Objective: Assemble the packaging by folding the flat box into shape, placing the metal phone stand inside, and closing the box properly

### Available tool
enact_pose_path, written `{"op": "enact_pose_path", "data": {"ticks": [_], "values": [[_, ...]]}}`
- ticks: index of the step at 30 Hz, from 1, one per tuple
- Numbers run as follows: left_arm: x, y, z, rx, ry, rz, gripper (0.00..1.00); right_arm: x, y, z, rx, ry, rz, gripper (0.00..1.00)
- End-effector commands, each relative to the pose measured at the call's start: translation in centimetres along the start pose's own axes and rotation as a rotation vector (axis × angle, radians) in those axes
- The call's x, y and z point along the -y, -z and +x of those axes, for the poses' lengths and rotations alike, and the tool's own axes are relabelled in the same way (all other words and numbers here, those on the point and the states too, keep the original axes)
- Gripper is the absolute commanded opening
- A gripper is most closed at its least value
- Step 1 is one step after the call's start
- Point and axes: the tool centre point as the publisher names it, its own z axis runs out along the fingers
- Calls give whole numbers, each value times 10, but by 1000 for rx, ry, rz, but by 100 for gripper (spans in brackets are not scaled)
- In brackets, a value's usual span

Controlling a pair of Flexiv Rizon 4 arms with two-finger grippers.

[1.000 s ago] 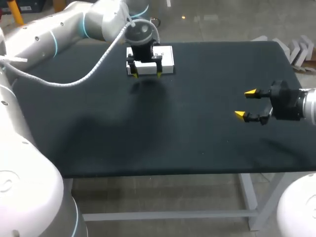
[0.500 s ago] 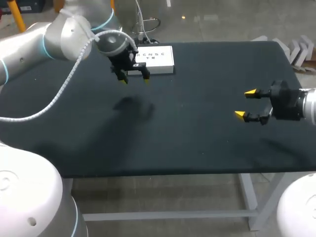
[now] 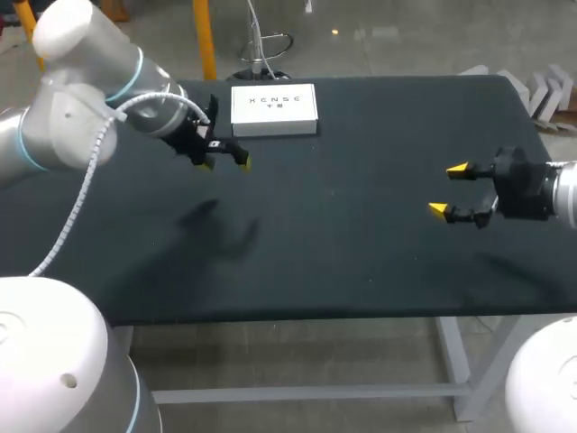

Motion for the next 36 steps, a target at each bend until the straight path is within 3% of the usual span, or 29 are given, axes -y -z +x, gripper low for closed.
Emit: {"op": "enact_pose_path", "data": {"ticks": [1, 16, 36], "values": [[-18, 13, -4, -40, -13, 264, 100, 1, 1, 0, -1, 2, -8, 100], [-45, 40, -9, -141, -127, 320, 100, 1, 1, 0, -1, 2, -8, 100], [-72, 60, -3, -126, -205, 327, 100, 1, 1, 0, -1, 2, -8, 100]]}}
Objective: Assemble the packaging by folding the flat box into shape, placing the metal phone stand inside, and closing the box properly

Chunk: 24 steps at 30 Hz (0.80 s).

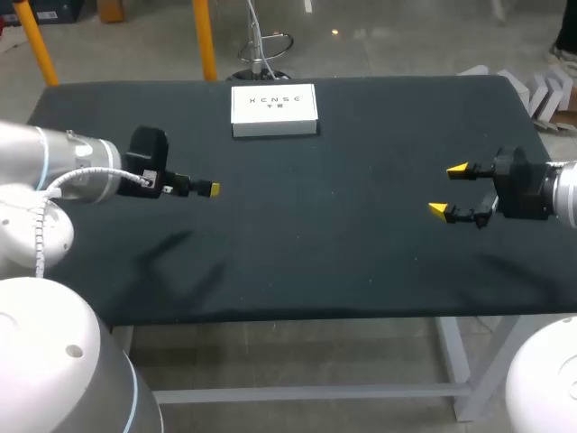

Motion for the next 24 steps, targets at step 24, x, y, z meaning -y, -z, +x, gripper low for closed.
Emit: {"op": "enact_pose_path", "data": {"ticks": [24], "values": [[-10, 18, 10, -28, -73, 18, 100, 1, 1, 0, -2, 2, -8, 100]]}}
